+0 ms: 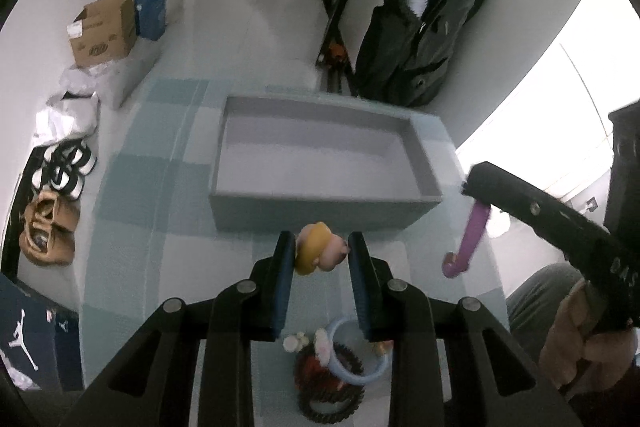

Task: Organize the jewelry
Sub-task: 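Carry both items into the gray box and open both tools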

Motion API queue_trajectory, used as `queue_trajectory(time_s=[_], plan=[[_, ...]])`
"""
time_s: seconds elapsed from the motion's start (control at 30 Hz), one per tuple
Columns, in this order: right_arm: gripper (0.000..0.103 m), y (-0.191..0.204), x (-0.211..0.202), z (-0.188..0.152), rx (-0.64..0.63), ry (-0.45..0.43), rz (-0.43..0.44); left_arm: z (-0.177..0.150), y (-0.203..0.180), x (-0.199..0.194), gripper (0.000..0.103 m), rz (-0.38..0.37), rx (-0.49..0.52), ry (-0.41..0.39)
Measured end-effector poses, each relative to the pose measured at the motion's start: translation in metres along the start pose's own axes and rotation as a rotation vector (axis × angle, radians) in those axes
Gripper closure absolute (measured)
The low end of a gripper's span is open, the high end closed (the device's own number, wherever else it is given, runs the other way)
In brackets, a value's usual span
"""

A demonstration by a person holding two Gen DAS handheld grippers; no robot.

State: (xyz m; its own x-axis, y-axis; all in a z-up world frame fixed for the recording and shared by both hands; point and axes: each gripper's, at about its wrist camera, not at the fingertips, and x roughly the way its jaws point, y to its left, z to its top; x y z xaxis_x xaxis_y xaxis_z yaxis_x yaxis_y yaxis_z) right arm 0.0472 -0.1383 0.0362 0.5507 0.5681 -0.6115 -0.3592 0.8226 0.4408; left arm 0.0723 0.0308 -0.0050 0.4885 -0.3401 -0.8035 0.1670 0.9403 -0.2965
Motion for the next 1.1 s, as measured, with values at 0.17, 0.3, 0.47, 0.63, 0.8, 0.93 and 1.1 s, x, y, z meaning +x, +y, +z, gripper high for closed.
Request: queue_trajectory(time_s=[0.17, 0.3, 0.47, 0.63, 0.8, 0.93, 1.1], plan=[[0.084, -0.001, 0.014, 0.031, 0.004, -0.002, 0.015, 0.021, 0.0, 0.001, 0.081, -0.022, 0.025, -0.025], [0.084, -0.006, 0.036, 0.05, 0.015, 0.022, 0.023, 0.034, 0.007, 0.01, 0.081, -0.031, 0.039, -0.028], [0.084, -0.021, 0.071, 0.062, 0.049, 0.087, 0.014, 0.045, 0.017, 0.034, 0.081, -0.025, 0.039, 0.013], [0.084, -0.031, 0.1, 0.063, 0.059, 0.138, 0.007, 0.043, 0.027, 0.05, 0.081, -0.049, 0.018, 0.051], [0.084, -0.037, 0.114, 0.059, 0.07, 0.171, -0.023, 0.045, 0.03, 0.058, 0.081, -0.06, 0.001, 0.063], [0.082, -0.038, 0.118, 0.059, 0.07, 0.178, -0.048, 0.051, 0.035, 0.061, 0.081, -0.072, -0.05, 0.092], [0.036, -0.027, 0.103, 0.063, 0.028, 0.104, -0.09, 0.055, 0.043, 0.047, 0.062, -0.096, -0.075, 0.051]])
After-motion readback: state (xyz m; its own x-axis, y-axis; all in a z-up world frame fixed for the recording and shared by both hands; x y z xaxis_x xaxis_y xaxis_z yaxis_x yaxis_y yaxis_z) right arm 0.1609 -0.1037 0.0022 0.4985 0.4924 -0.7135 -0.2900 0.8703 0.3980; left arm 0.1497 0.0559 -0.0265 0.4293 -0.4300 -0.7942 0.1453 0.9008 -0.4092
